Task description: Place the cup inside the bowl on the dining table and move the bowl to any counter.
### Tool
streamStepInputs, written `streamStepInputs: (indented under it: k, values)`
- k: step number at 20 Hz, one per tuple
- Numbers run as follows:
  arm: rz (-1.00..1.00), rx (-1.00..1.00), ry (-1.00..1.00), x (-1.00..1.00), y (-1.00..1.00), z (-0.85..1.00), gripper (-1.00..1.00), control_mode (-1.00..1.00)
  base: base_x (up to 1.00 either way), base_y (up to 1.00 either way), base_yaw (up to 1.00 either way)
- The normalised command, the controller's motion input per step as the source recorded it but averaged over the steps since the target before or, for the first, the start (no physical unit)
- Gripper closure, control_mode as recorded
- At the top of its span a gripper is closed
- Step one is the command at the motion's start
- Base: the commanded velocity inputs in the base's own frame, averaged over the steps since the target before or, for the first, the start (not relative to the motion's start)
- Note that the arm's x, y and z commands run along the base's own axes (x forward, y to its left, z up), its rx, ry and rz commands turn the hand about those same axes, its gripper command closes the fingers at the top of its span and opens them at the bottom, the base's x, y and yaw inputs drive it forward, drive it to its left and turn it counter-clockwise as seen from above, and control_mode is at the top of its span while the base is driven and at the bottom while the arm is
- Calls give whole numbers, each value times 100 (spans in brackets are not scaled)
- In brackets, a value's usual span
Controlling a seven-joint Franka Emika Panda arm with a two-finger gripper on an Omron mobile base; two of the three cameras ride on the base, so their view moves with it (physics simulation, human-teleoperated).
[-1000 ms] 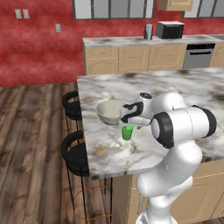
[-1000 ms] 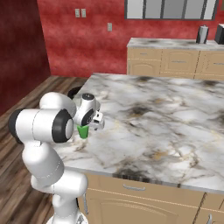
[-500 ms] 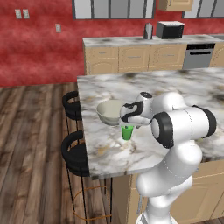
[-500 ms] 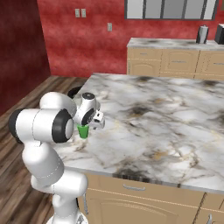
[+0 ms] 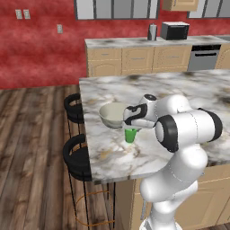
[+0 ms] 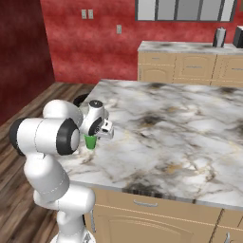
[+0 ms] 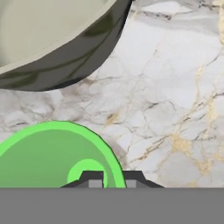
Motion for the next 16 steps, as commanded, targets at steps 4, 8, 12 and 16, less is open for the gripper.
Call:
streamStepInputs:
  k: [4, 8, 12, 16]
  values:
    - [0, 0, -6, 0, 0, 12, 100, -100, 0, 0, 0]
    - [0, 0, -4, 0, 0, 31, 100, -100, 0, 0, 0]
    - [0, 0, -6, 0, 0, 46, 100, -100, 0, 0, 0]
    - [0, 3, -4, 0, 0, 49, 100, -100, 0, 0, 0]
